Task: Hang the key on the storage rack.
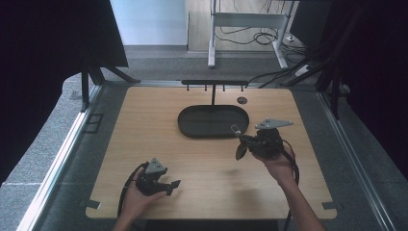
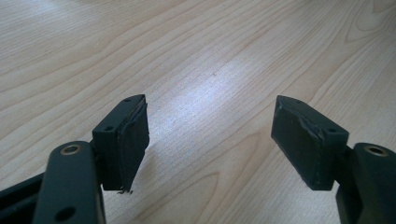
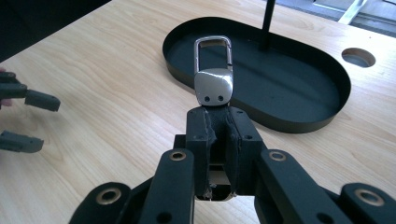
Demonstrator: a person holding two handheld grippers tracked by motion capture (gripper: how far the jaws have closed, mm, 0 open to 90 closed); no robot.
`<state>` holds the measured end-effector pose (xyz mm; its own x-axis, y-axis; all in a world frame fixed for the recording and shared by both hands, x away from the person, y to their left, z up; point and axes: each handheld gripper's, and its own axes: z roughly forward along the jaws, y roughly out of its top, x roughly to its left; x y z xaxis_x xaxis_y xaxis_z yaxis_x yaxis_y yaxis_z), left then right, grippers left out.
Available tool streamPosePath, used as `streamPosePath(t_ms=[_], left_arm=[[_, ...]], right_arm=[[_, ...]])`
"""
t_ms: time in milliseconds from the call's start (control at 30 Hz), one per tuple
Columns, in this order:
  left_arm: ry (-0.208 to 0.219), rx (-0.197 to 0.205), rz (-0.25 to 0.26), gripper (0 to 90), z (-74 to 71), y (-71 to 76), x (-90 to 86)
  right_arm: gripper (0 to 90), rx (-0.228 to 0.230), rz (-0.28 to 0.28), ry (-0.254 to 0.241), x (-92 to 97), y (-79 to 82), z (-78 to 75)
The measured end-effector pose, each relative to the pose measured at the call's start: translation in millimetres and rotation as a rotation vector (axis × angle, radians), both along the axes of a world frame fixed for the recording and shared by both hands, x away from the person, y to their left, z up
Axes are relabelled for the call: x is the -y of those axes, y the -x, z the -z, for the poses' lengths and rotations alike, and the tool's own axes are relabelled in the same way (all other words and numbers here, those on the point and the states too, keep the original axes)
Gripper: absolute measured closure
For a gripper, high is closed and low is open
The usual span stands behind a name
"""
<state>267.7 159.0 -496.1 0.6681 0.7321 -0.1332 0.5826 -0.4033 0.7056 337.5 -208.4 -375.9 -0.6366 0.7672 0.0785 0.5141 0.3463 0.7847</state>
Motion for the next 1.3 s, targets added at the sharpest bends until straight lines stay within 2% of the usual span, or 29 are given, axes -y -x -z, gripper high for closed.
streamPosePath(t_ms=[767,1300], left_arm=[[0.005,0.0,0.0,28.3,-0.3,-0.1,-0.4],[0.006,0.001,0.002,28.3,-1.1,0.0,-1.1]], right_arm=[[80.8,0.046,0.06,-0.03,3.3,-18.3,-14.9],[80.8,0.049,0.085,-0.035,0.4,-29.3,-16.7]])
